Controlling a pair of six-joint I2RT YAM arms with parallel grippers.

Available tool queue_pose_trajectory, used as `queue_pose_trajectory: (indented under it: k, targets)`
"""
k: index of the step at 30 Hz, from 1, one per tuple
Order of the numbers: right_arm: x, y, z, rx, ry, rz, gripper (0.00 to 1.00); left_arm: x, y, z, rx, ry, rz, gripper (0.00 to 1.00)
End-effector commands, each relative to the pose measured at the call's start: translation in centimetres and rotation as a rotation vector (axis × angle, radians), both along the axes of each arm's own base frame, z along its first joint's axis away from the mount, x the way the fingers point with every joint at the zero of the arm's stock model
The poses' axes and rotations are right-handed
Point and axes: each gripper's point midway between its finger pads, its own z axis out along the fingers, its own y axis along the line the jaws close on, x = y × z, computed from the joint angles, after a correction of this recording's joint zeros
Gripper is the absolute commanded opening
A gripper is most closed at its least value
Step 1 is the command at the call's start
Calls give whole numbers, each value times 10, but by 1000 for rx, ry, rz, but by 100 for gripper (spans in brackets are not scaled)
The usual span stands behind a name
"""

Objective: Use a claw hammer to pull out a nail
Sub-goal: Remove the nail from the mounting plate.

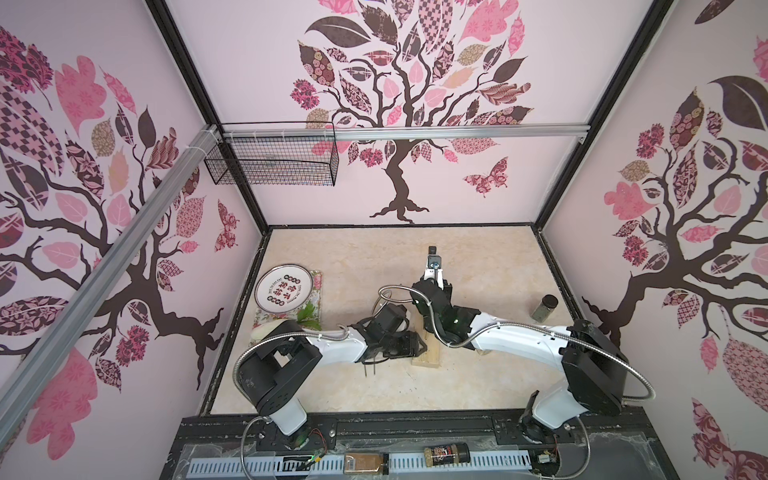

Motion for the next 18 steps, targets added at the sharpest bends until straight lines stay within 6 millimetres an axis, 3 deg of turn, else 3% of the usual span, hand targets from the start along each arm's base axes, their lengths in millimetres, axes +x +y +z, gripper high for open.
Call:
queue_pose_trajectory:
  k: [1, 6, 11, 18]
  targets:
    - [22, 2, 27, 49, 19, 3, 4, -9, 29, -34, 184, 33, 14, 61]
    - [41, 5, 74, 74, -12, 6, 4, 1, 12, -1, 128, -72, -47, 62]
    - [49, 13, 117, 81, -10, 31, 5, 10, -2, 80, -4, -283, -121, 66]
    - [39, 23, 156, 163, 1, 119, 5, 13, 3, 180, -139, -547, -137, 74]
